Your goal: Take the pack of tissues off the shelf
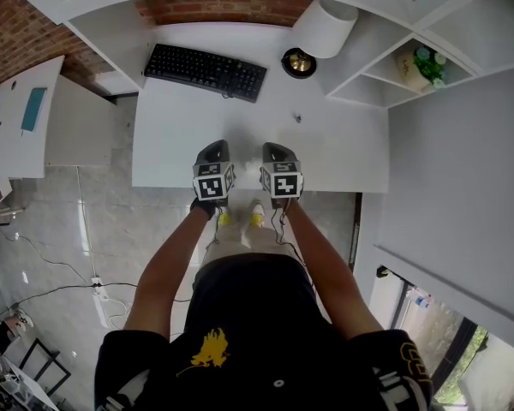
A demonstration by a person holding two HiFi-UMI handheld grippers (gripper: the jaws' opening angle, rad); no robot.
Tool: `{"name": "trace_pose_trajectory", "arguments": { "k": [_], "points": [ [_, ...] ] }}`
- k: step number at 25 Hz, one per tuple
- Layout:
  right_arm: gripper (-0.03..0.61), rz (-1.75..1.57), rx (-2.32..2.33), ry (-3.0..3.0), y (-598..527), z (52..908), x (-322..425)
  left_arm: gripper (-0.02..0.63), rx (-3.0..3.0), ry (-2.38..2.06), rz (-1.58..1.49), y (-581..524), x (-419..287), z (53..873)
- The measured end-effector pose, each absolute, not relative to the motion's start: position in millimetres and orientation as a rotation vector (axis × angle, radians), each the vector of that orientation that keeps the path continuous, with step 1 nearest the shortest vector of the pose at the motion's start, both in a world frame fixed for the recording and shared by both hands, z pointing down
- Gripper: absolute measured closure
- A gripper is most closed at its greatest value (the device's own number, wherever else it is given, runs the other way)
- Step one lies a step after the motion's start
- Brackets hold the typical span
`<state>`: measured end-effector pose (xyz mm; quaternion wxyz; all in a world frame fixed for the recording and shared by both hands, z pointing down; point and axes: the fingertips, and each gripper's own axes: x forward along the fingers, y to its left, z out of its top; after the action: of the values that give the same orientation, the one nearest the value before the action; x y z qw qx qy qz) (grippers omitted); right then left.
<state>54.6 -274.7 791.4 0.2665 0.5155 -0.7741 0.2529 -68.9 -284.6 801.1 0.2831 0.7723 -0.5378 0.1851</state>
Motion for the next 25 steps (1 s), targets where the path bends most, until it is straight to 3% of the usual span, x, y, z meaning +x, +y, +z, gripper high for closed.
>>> {"name": "trace_pose_trajectory", "arguments": {
  "k": [13, 25],
  "points": [
    [0.574, 0.670, 1.443, -2.122, -278, 766, 66, 0.597, 2.119, -1.471, 0.470, -290, -73, 775],
    [0.574, 0.514, 1.523, -2.298, -297, 672, 67, 0.596, 2.378, -1.564, 0.347, -308, -53, 669]
  ]
}}
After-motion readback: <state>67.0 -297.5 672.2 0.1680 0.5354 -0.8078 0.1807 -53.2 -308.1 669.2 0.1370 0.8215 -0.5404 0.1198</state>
